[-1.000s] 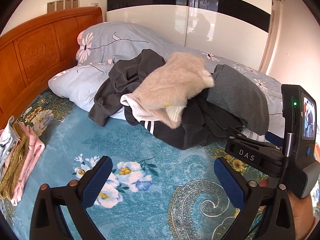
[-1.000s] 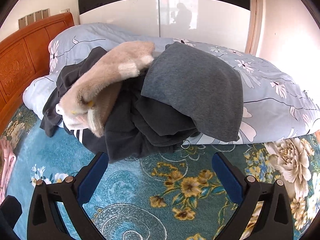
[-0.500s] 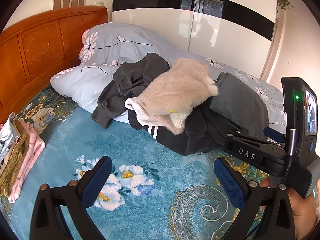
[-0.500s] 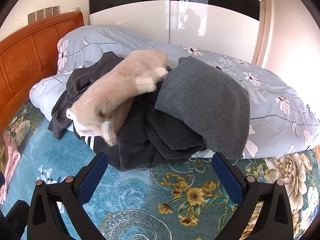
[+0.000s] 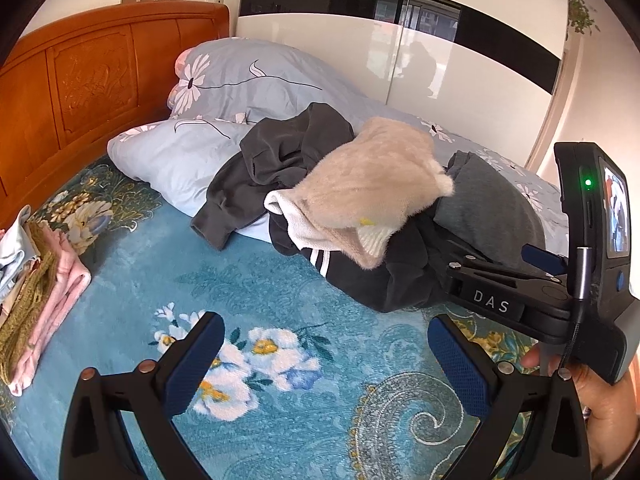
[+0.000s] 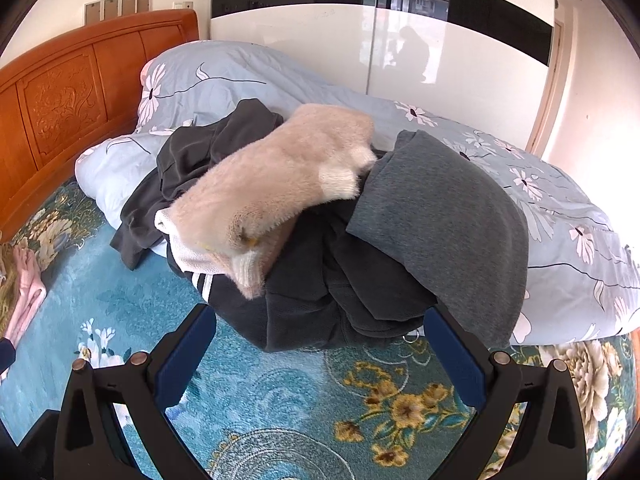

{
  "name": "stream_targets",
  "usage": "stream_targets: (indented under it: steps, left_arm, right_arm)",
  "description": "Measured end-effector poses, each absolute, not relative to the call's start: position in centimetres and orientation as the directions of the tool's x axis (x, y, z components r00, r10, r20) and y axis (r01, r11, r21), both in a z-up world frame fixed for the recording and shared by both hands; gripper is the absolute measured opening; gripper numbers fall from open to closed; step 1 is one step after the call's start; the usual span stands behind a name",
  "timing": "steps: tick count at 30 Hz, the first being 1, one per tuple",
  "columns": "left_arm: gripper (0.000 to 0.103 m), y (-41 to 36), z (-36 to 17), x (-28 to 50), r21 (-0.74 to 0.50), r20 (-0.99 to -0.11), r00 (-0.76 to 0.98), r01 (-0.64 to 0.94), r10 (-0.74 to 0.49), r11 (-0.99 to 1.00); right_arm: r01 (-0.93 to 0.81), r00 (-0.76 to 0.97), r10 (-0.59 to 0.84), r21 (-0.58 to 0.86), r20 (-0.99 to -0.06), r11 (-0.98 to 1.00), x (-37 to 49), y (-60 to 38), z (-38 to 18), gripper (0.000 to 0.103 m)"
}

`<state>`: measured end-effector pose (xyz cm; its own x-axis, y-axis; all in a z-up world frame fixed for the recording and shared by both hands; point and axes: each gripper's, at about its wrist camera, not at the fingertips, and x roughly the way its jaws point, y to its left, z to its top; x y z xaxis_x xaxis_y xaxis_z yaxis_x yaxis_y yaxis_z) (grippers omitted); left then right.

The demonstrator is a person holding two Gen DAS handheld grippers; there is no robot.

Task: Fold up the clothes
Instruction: 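Reach the right gripper toward the beige sweater on the clothes pile, then grasp the beige sweater with the right gripper and lift it off the pile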

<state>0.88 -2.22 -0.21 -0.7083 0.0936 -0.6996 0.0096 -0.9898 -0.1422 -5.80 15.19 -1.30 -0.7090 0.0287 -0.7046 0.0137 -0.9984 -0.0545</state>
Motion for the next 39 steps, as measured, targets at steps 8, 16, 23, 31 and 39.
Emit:
stream_targets:
  steps: [8,16,23,31,39]
  left_arm:
    - [0.103,-3.5,-0.9,0.2,-0.162,-0.714,-0.696,0.053,0.079,-0.985]
    - [0.103,-6.9,-2.8,1.2,-0.187,-0.734,-0.678,0.152,0.035,-0.971]
    - [0.103,-10.9,-4.1,4.6,-0.258,-0.729,-0.684,0.225,0.037,-0.940]
    - [0.103,-14.7,-5.5,10.1,-0.276,-0.734,-0.679,0.307,-0.007,-0.911]
    - [0.103,-15.8,-4.6,12.1,-0.240,-0.722,-0.691,0.305,-0.040,-0.922]
  right_arm:
    - [0.046,-0.693,0.021,-0.074,-0.721,-0.996,-6.5,13.9,-1.6,0.103]
    - [0.129,-0.643,-0.095,0.015,-0.760,-0.991,-8.1,12.9,-2.7,0.103]
    - [0.133,-0.606,-0.241,0.202,-0.759,-0.970,-12.9,12.5,-3.3,0.103]
    - [-0.076,-0.628,-0.348,0.500,-0.696,-0.863,-18.5,14.5,-3.9,0.103]
    - [-0.331,-0.633,-0.435,0.731,-0.641,-0.597,-21.1,17.7,-5.1,0.026]
